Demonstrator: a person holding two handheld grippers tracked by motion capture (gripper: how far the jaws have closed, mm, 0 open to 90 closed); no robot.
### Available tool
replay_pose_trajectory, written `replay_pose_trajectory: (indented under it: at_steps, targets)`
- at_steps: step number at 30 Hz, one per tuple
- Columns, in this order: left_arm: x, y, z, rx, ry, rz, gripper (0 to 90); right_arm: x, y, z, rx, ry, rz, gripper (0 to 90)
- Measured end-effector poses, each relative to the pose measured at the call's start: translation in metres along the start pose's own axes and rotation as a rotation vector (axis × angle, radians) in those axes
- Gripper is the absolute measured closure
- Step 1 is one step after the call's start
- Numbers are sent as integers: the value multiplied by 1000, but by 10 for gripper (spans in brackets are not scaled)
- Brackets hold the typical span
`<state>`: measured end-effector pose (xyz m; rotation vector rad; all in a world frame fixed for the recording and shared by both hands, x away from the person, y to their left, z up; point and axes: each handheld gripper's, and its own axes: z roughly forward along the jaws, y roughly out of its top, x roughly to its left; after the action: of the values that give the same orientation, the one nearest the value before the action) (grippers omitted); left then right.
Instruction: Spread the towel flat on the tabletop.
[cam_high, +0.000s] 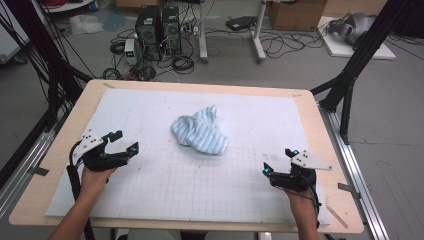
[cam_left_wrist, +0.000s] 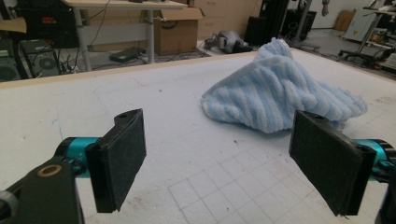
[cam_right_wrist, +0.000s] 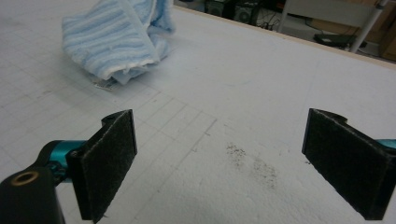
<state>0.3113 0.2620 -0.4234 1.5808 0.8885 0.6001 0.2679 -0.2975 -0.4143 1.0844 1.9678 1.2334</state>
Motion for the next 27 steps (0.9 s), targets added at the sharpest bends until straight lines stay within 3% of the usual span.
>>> replay_pose_trajectory:
  at_steps: [10,13,19,27]
  targets:
    - [2,-2,-2,4,12,-7,193,6,3,6,0,60,6,93]
    - [2,-1,-3,-3,17,-10,193,14,6,9,20,73,-41,93]
    - [0,-2,0,11,4,-2,193,25,18,17,-18,132,-31,93]
    - [-2,-3,-6,15,0,6,195,41,27,33,1,194,-59,94]
